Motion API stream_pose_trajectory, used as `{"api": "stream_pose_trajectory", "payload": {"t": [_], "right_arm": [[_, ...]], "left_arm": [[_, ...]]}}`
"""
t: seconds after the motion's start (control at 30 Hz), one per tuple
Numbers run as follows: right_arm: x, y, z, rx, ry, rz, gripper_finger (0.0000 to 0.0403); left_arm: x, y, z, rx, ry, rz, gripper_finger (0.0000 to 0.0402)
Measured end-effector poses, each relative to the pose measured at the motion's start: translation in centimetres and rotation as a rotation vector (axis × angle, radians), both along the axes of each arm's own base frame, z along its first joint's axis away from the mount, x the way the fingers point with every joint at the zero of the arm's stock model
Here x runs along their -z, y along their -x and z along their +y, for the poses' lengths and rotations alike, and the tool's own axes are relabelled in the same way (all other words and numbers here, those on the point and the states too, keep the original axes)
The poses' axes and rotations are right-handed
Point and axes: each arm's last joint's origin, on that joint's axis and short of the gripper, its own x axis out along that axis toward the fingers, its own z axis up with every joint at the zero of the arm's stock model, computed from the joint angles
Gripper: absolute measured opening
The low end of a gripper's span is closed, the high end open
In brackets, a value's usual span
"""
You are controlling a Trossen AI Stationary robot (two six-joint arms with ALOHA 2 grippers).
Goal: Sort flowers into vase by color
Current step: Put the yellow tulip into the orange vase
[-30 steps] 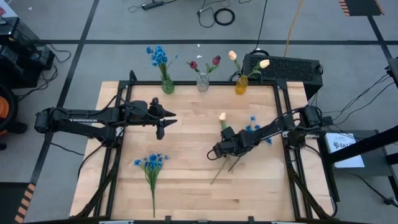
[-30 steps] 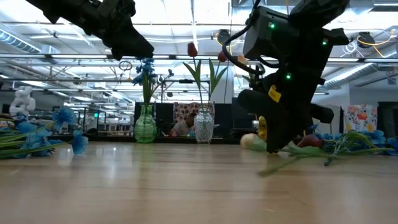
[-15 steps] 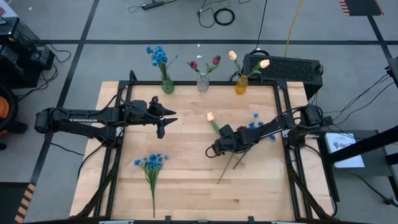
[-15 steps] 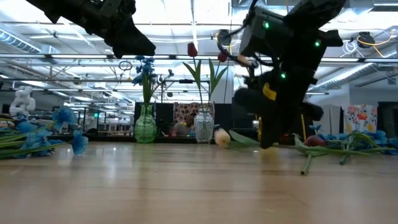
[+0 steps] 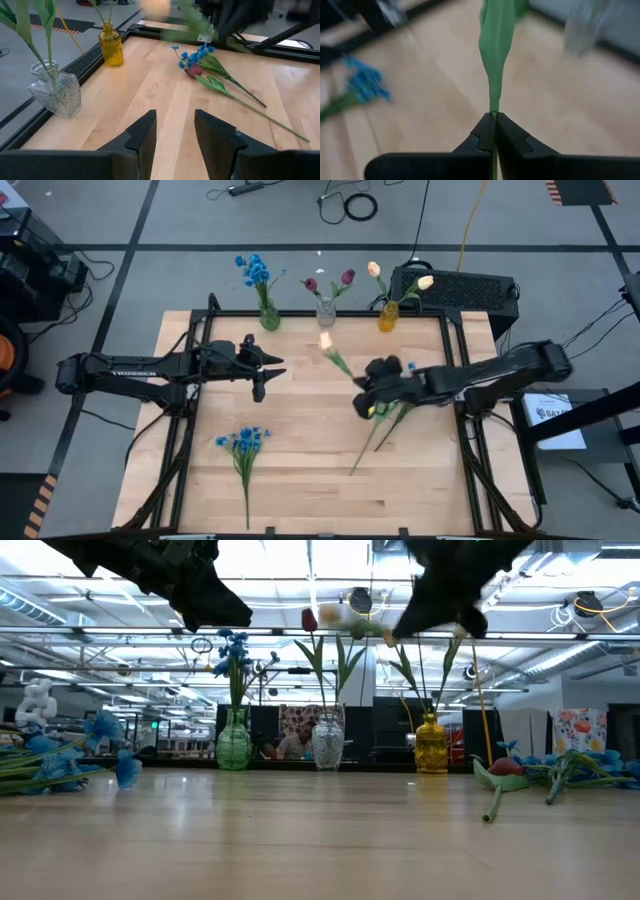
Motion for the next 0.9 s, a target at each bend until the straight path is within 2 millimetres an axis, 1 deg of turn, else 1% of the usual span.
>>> {"api": "stream_pose_trajectory", "payload": {"t": [0.17, 0.23, 0.33, 0.43, 0.57, 0.67, 0.83, 0.9], "right_arm": [[-4.4, 2.8, -0.9, 0.075, 0.215, -0.139, 0.0], [-5.8, 3.7, -1.2, 0.147, 0.315, -0.178, 0.0], [-7.4, 4.4, -1.7, 0.254, 0.454, -0.211, 0.0], [-8.6, 4.4, -2.3, 0.348, 0.555, -0.22, 0.0], [-9.6, 4.2, -3.7, 0.396, 0.617, -0.24, 0.0], [-10.4, 4.1, -4.9, 0.395, 0.67, -0.253, 0.0], [-11.9, 4.3, -7.1, 0.37, 0.753, -0.361, 0.0], [-11.9, 4.5, -7.8, 0.374, 0.78, -0.404, 0.0]], "left_arm": [[0.0, 0.0, 0.0, 0.0, 0.0, 0.0, 0.014], [0.0, 0.0, 0.0, 0.0, 0.0, 0.0, 0.014], [0.0, 0.0, 0.0, 0.0, 0.0, -0.003, 0.014], [-0.1, 0.0, 0.0, 0.001, -0.004, -0.015, 0.014], [-0.3, -0.1, 0.0, 0.006, -0.019, -0.024, 0.014], [-0.3, -0.1, 0.0, 0.006, -0.02, -0.025, 0.014], [-0.3, -0.1, 0.0, 0.006, -0.019, -0.025, 0.014], [-0.3, -0.1, 0.0, 0.006, -0.019, -0.025, 0.014]]}}
